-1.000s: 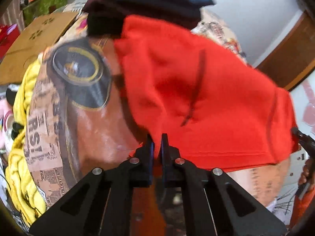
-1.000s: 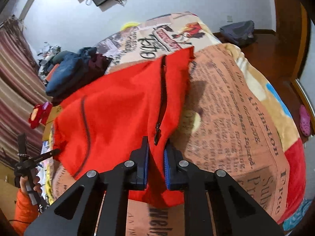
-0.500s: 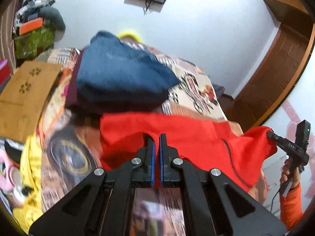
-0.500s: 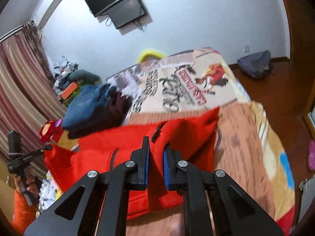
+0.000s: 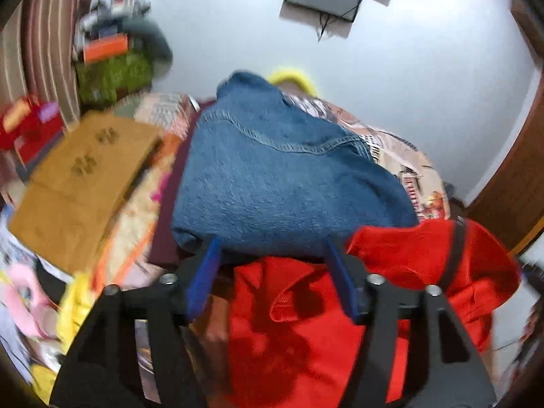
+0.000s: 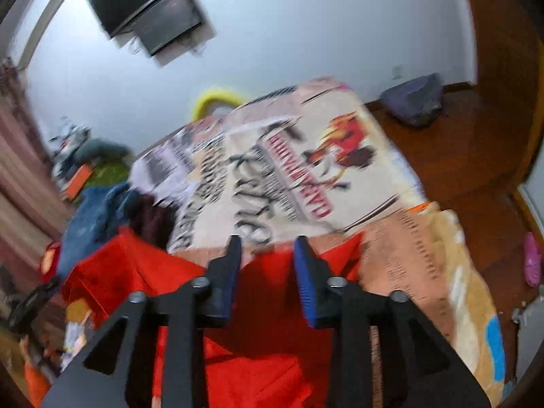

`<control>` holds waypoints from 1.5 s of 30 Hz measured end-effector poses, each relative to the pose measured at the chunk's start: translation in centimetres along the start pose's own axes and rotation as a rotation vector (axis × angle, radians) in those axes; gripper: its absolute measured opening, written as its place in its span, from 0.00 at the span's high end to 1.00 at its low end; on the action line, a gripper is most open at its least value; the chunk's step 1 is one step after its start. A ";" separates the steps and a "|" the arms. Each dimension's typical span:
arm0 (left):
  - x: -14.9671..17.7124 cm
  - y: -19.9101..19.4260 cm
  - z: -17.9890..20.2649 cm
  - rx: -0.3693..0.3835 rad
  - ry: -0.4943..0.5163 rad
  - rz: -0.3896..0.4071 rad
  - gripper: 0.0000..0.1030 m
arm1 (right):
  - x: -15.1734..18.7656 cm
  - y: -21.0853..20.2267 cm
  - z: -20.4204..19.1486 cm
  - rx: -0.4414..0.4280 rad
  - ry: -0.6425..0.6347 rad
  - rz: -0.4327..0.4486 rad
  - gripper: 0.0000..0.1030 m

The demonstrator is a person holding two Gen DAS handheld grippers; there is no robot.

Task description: Fold large clothes

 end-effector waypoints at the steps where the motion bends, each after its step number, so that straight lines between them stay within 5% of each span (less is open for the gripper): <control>1: 0.4 -0.2 0.3 -0.034 0.044 0.015 0.35 | -0.2 -0.6 0.2 0.033 -0.003 0.028 0.58; 4: 1.9 -0.2 0.7 -0.073 0.140 -0.001 0.28 | -0.3 -1.9 0.9 0.041 -0.001 0.047 0.50; 8: 5.0 0.3 -0.1 -0.058 0.172 -0.065 0.20 | 1.2 -1.9 1.9 0.063 -0.035 -0.058 0.43; 13: 9.6 2.8 -2.3 0.012 0.086 -0.242 0.20 | 5.5 0.1 3.1 0.089 -0.085 -0.252 0.43; 18: 13.9 5.6 -2.7 0.067 -0.016 -0.406 0.20 | 8.8 2.3 4.4 0.031 -0.002 -0.371 0.43; 22: 15.0 6.1 -1.4 0.093 -0.033 -0.384 0.20 | 9.4 3.5 3.9 0.009 0.021 -0.374 0.40; 23: 14.9 6.1 -1.0 0.102 -0.032 -0.372 0.26 | 9.3 3.7 3.6 0.006 0.011 -0.373 0.40; 24: 14.9 6.1 -0.7 0.123 -0.033 -0.366 0.42 | 9.2 3.8 3.4 -0.005 0.011 -0.371 0.42; 27: 14.7 6.2 0.1 0.169 -0.043 -0.366 0.72 | 9.5 4.3 2.9 -0.014 0.002 -0.378 0.70; 29: 14.5 5.8 0.1 0.182 -0.039 -0.365 0.87 | 9.9 4.1 2.2 -0.025 -0.032 -0.376 0.79; 39: 12.8 -0.5 -2.6 0.245 -0.056 -0.324 0.95 | 10.6 -2.1 -0.2 -0.089 -0.079 -0.282 0.85; 45: 14.9 -4.2 -3.7 0.244 -0.004 -0.307 0.95 | 12.9 -5.3 -0.1 -0.100 -0.095 -0.286 0.85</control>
Point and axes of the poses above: each gripper's, at about its wrist camera, not at the fingertips, and y roughly the way its jaws point, z to its right, x to its underside, the point moved 1 cm from there along y, roughly the way its jaws point, and after that the axes turned 9 degrees about -x, right-handed, at the moved point
